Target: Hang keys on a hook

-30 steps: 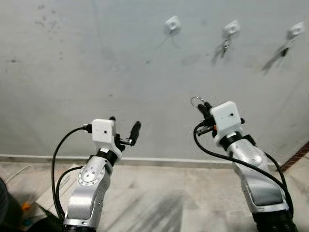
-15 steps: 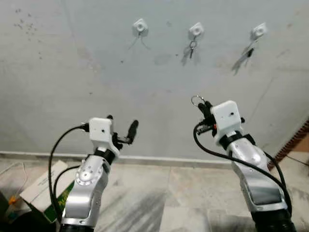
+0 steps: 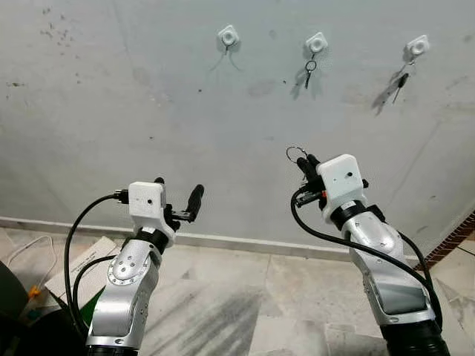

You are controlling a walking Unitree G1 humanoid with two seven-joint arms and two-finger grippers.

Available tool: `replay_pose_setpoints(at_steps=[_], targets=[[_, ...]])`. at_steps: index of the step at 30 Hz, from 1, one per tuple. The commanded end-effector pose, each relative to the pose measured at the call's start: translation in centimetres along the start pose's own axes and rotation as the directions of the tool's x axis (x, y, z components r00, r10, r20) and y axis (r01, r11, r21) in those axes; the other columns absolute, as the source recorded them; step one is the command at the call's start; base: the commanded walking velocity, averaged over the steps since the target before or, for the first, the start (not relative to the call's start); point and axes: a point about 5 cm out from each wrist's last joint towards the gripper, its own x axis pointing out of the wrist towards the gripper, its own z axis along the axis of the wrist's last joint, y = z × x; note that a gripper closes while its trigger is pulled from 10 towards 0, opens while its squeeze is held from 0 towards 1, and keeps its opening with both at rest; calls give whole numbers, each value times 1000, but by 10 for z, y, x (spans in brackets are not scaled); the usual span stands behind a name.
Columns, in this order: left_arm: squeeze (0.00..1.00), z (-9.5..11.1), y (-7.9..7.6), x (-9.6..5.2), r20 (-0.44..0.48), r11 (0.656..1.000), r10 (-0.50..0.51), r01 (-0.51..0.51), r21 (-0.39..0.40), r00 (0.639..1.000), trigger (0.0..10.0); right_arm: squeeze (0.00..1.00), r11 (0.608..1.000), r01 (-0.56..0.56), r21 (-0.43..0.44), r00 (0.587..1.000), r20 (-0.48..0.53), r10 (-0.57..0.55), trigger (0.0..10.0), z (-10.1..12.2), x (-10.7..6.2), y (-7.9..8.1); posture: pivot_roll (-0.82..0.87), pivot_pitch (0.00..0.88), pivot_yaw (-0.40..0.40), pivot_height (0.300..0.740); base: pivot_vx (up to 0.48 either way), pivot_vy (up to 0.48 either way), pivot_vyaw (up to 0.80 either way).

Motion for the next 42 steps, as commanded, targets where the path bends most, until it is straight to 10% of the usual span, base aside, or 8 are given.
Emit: replay_pose_setpoints(at_steps=[1,42], targets=[[0,5,-1,-1,23,1000,-13,12,14,1000,10000,0,1000,-1,-8,1000,23,1,10000,5,1,-1,-45,0,-2,740,0,0,0],[0,7,-5,1,30,999,-43,43,2,999,10000,0,1000,3,-9,1000,16,-3,10000,2,1,0,-43,0,6,740,358,125,0]])
